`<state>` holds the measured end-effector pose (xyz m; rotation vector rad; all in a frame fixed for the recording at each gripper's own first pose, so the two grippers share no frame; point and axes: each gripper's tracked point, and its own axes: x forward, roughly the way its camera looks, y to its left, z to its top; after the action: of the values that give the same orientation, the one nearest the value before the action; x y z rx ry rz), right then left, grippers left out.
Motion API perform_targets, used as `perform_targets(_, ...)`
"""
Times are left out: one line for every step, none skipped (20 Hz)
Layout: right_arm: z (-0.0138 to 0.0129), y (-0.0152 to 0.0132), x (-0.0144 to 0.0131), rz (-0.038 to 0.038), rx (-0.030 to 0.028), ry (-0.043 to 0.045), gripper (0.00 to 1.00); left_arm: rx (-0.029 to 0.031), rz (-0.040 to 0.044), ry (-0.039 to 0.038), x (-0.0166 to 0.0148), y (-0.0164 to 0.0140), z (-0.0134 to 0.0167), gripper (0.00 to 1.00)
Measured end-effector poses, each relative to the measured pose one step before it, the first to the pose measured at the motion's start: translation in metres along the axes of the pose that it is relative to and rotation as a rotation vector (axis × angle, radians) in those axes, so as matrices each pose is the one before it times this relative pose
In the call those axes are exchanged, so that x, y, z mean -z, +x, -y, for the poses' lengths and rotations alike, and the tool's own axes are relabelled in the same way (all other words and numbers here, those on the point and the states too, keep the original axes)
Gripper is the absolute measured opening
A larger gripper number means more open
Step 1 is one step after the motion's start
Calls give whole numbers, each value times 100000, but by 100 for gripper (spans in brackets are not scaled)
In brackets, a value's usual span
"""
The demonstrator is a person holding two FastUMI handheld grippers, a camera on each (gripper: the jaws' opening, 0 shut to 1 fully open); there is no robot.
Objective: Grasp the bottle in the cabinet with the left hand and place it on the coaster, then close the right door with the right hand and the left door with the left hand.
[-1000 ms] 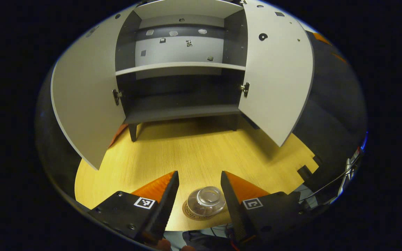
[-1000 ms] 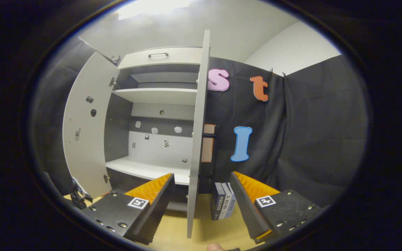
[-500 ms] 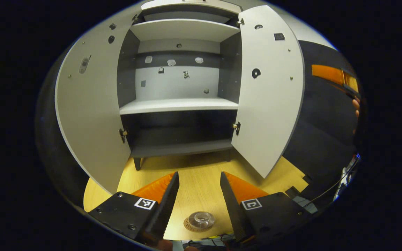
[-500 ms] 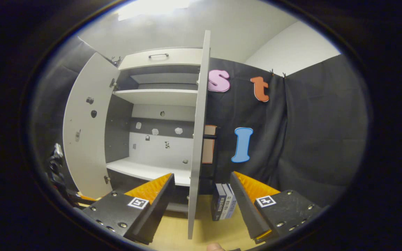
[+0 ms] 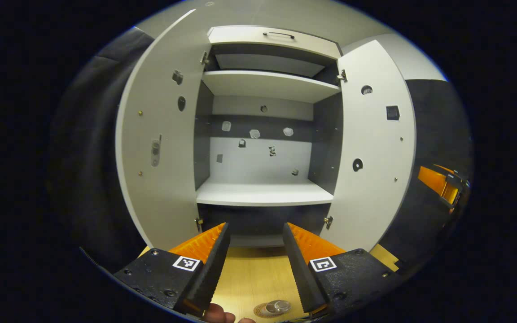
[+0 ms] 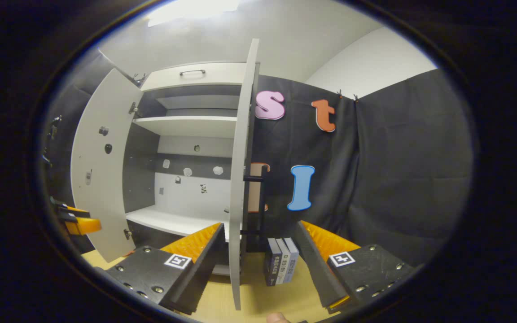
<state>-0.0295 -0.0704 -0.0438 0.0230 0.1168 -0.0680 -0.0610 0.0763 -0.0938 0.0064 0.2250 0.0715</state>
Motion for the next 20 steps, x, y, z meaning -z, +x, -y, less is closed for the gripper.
perform_targets(591,41,-190,1175,2563,646,96,-1443,1008,-1422,-445,-229,-575,74)
perform_targets(372,246,-291,1233,2039,809,96,-1525,766,-1267,-199,-110,-653,74)
perform_targets(282,394,-115,443,1596,458,99,-1690,360,-825,-116,-157,-688,80)
perform_targets(207,282,195,-227,1207,-200,94,-1614,35,-496,62,-238,-681,75)
perform_targets(297,382,119,-255,1202,-435,94,-2422,-108,-140,82,-218,-825,79)
perform_targets(84,443,-70,218,904,-97,96,-2061,-194,-326,116,-229,-816,79)
perform_targets(-174,422,-74,267,-45,96,96,-1362,-192,-560,162,-245,-621,79)
perform_targets(-293,392,-7,79,-483,-155,94,-1661,-336,-634,210,-211,-580,79)
perform_targets(-353,258,28,21,-433,-599,96,-1844,-142,-581,92,-232,-743,79)
perform_targets(288,332,21,584,1573,-1715,96,-1625,-159,-472,110,-321,-756,79)
perform_targets(116,67,-110,848,812,-1920,96,-1683,-224,-308,114,-268,-705,79)
perform_targets(-75,56,-60,641,-397,-1090,96,-1462,-263,-187,185,-199,-770,79)
perform_targets(-126,22,-140,209,-709,-431,95,-1378,-507,-86,160,-65,-661,79)
perform_targets(-15,45,1,-243,-706,166,94,-1100,-972,29,266,-57,-524,79)
perform_targets(-14,82,119,-423,-826,821,94,-985,-883,110,185,-1,-502,79)
perform_targets(-32,6,36,-561,-548,871,93,-1084,-435,-37,71,112,-476,79)
perform_targets(-54,-23,63,-256,-231,399,93,-849,257,-250,-221,36,-386,80)
perform_targets(-82,58,-67,172,-207,-643,95,-495,725,-428,-270,92,-233,80)
perform_targets(-114,-91,-85,421,-136,-604,95,-561,917,-453,-358,-42,-271,80)
perform_targets(-185,-30,-35,245,-212,-287,96,-481,836,-392,-240,12,-292,80)
